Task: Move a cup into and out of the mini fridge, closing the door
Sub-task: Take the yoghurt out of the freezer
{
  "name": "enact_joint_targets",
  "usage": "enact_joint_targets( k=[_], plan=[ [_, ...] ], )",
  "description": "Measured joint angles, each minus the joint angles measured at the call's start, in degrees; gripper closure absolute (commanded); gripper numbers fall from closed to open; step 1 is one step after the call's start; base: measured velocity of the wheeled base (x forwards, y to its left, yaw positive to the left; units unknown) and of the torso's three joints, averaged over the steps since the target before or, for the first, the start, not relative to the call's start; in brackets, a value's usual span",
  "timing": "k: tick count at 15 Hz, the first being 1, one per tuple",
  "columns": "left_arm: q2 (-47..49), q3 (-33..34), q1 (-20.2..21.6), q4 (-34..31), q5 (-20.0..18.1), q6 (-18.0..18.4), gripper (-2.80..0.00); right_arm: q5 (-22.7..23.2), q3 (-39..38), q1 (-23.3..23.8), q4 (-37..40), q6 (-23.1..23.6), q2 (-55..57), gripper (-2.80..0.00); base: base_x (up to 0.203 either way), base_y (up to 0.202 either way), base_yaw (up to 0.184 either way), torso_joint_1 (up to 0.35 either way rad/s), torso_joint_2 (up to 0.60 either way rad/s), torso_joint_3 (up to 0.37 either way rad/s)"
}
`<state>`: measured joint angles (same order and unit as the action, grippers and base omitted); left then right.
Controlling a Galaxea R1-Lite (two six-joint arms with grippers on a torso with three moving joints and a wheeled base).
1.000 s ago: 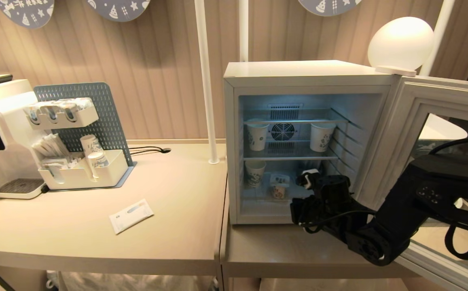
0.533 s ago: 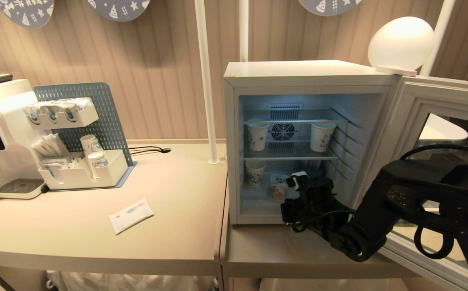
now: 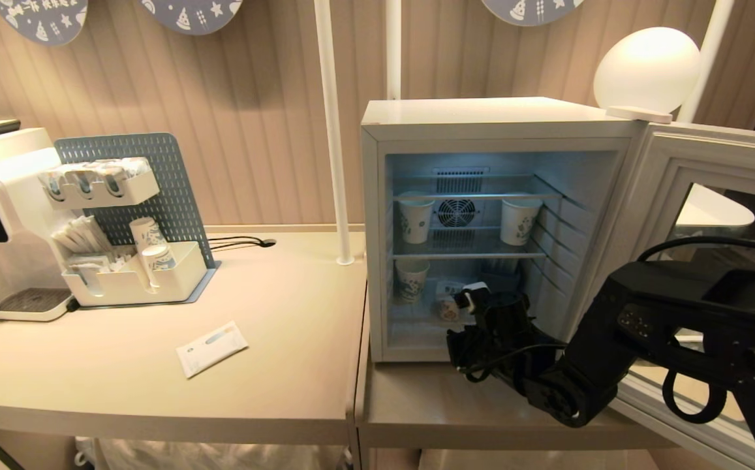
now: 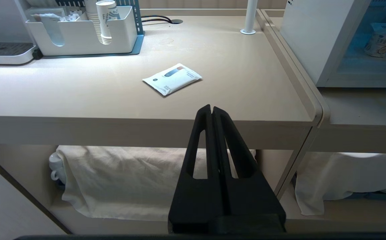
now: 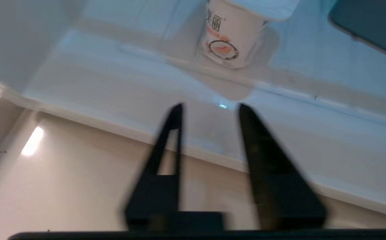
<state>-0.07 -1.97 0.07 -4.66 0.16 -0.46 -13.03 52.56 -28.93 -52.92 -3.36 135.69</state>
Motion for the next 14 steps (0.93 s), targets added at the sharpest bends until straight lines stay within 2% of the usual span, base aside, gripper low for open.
enact_joint_targets(
  k=[5,10,14],
  plan=[
    [0.00,0.02,0.00,0.02,0.00,-0.02,0.00,-0.05,3.87,0.05,1.34,-0.16,1.38,-2.80,0.000,0.000,0.000,0.000,0.00,0.000],
    [0.00,0.02,0.00,0.04,0.00,-0.05,0.00,-3.38,12.37,0.07,4.95,-0.32,5.35,-2.80,0.000,0.000,0.000,0.000,0.00,0.000],
    [0.00,0.02,0.00,0.04,0.00,-0.05,0.00,-4.00,18.41,1.11,8.41,-0.54,7.99,-2.80,0.000,0.000,0.000,0.000,0.00,0.000]
  ],
)
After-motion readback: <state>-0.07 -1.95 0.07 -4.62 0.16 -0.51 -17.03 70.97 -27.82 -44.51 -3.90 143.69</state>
